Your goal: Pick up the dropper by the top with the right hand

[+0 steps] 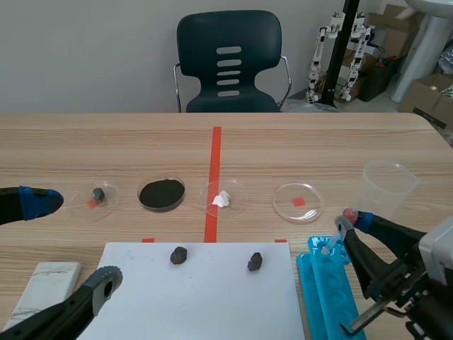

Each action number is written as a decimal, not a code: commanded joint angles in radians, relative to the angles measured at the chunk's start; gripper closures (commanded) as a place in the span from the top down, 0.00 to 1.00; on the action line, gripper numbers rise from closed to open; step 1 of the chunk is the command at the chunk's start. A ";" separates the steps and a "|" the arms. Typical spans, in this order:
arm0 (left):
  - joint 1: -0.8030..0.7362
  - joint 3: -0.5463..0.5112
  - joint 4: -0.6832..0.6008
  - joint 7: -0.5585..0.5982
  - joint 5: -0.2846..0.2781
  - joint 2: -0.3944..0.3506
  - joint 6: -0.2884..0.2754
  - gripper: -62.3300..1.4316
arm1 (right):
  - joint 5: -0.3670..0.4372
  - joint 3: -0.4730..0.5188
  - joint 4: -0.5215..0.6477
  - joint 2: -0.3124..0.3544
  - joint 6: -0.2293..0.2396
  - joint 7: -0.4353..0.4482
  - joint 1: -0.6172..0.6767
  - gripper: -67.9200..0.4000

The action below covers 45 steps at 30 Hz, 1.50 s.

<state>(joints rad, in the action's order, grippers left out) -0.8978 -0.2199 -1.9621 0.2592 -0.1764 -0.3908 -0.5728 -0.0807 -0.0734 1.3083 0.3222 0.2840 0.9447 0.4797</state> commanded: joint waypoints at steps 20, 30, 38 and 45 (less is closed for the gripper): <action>-0.002 0.002 -0.010 0.013 -0.014 -0.001 0.001 0.99 | 0.093 0.028 0.334 0.058 -0.032 -0.254 0.138 0.10; -0.002 0.002 -0.010 0.013 -0.014 -0.001 0.001 0.99 | 0.093 0.089 0.603 0.057 -0.034 -0.380 0.262 0.10; -0.002 0.002 -0.010 0.013 -0.014 -0.001 0.001 0.99 | 0.141 0.140 0.738 0.040 -0.037 -0.427 0.395 0.10; -0.002 0.002 -0.010 0.013 -0.014 -0.001 0.001 0.99 | 0.214 0.145 0.775 0.033 -0.037 -0.422 0.494 0.10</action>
<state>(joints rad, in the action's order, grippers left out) -0.8978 -0.2199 -1.9621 0.2592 -0.1764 -0.3908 -0.5728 0.1234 0.0681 2.0621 0.3550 0.2493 0.5076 0.9718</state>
